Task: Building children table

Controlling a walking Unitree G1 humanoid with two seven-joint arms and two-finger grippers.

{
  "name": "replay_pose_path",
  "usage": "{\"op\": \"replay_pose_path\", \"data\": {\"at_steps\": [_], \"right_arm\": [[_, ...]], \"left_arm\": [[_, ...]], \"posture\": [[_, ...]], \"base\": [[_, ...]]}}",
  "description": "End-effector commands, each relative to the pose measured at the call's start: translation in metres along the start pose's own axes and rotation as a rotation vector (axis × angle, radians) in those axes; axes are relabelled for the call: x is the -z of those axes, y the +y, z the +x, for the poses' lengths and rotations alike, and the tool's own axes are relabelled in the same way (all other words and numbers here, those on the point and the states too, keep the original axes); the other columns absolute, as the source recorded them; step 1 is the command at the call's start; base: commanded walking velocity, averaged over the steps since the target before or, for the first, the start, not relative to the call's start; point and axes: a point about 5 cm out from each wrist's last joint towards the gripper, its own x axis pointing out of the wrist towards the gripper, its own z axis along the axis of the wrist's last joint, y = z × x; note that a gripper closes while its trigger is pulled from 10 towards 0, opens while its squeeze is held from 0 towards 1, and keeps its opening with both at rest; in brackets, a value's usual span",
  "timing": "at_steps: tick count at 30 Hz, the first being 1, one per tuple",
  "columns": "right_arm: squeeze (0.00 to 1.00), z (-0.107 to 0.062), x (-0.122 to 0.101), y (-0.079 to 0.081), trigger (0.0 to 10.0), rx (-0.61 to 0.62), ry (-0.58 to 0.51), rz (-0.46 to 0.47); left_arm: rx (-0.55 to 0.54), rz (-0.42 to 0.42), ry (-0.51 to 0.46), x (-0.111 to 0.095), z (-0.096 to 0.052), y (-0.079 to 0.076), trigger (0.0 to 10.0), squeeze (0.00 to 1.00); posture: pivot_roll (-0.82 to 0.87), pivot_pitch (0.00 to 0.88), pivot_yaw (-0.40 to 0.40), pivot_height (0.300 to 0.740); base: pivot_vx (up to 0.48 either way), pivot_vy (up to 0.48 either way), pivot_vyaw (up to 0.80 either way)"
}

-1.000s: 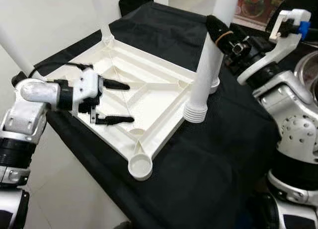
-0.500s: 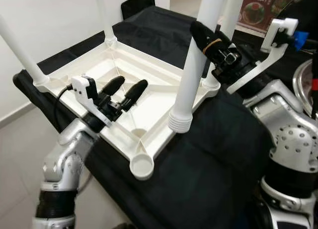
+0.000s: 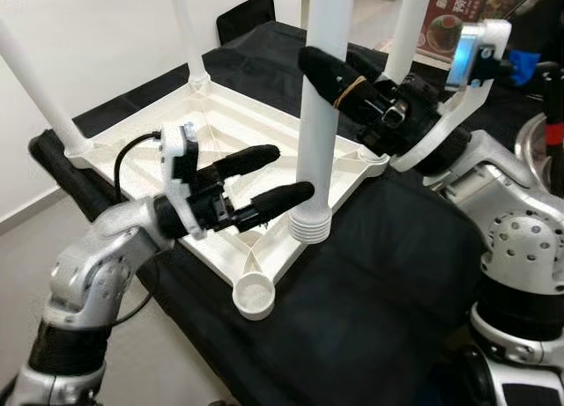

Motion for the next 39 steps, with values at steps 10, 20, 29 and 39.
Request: {"op": "replay_pose_path", "data": {"at_steps": [10,20,29,39], "right_arm": [[0.00,0.005,-0.001,0.017,10.0,-0.108,0.011,-0.002],[0.00,0.005,0.002,0.019,10.0,-0.126,0.051,-0.031],[1.00,0.003,0.003,0.013,10.0,-0.104,0.124,-0.119],[0.00,-0.010,-0.004,0.003,10.0,-0.242,0.346,-0.273]], "left_arm": [[0.067,-0.037,0.023,0.008,0.018,-0.009,0.0,0.00],[0.129,-0.043,0.035,0.010,0.023,-0.015,0.0,0.00],[0.103,0.009,0.053,0.007,0.019,-0.009,0.0,0.00],[0.158,0.043,0.151,0.016,0.011,-0.017,0.0,0.00]], "posture": [[-0.09,0.061,0.003,0.740],[-0.10,0.068,0.003,0.740],[-0.10,0.070,-0.001,0.740],[-0.09,0.072,-0.004,0.740]], "base": [[0.000,0.000,0.00],[0.000,0.000,0.00],[0.000,0.000,0.00],[0.000,0.000,0.00]]}}
